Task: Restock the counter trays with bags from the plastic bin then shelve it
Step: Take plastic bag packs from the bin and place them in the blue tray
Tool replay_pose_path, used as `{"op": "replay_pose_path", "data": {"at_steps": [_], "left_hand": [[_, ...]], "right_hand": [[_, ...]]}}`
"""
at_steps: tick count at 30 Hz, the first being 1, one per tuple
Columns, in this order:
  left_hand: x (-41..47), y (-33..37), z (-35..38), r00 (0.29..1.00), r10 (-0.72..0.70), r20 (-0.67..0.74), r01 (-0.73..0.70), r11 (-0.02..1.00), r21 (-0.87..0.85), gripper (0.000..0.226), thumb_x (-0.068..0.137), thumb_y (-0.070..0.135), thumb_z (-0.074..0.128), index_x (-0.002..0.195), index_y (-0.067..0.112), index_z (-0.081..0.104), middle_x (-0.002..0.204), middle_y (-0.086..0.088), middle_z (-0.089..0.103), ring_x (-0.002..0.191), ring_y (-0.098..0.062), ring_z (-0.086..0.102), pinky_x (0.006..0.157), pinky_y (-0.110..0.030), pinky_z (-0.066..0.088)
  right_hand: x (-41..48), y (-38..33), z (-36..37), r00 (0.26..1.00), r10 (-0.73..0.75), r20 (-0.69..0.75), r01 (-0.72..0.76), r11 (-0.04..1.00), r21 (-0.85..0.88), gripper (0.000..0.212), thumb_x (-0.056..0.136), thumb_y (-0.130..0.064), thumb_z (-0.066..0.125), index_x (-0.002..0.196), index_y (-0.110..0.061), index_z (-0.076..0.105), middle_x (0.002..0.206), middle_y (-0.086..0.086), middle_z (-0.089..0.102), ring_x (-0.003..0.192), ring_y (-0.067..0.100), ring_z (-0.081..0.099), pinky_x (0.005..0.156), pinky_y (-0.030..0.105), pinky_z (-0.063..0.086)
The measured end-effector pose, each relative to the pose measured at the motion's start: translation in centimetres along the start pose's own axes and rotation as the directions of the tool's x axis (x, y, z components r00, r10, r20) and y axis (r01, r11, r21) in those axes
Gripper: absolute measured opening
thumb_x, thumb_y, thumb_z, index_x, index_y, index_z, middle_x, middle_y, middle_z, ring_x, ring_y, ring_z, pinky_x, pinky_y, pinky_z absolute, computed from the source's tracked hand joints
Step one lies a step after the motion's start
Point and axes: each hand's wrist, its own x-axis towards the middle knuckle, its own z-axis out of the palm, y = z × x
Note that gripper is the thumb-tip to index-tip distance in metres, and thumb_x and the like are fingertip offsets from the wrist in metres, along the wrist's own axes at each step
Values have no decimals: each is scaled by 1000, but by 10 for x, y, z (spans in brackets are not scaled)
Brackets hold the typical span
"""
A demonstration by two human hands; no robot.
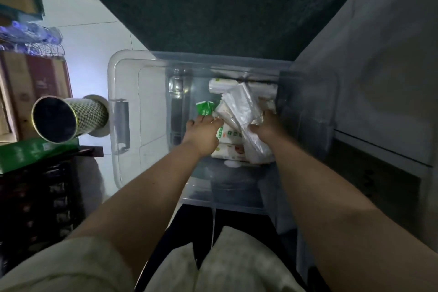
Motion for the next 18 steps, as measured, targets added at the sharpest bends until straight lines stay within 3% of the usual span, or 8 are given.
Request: {"op": "replay_pose_path", "data": {"at_steps": [5,8,13,18], "left_hand": [[-5,-4,-2,999,-39,-24,38,998,-58,58,84,22,56,139,27,41,140,-4,44,128,-29,34,102,-45,29],[-10,-8,-7,998,-28,-55,24,997,-70,57,85,24,56,140,28,41,140,-4,45,128,-28,35,102,-45,31],[-18,-20,-11,996,-24,-88,18,997,-73,55,86,25,56,139,28,43,139,-5,45,127,-29,37,104,-46,31],[-28,-32,-8,994,35,-102,-41,997,-63,53,86,23,56,137,27,45,138,-6,46,127,-30,38,103,-47,33]], "right_hand": [[0,-6,7,997,66,-28,-64,997,46,70,65,-35,81,123,-13,48,120,11,60,104,31,60,78,32,47],[-7,-14,18,987,115,-110,-119,992,-32,72,64,-38,78,125,-18,47,128,13,52,112,33,54,87,37,49],[-13,-14,30,951,301,-75,-281,938,205,90,54,-35,86,130,-17,42,127,8,55,112,30,56,80,31,45],[-24,-18,31,957,267,-110,-238,945,224,71,58,-27,87,118,-11,54,119,11,62,104,30,61,82,32,50]]}}
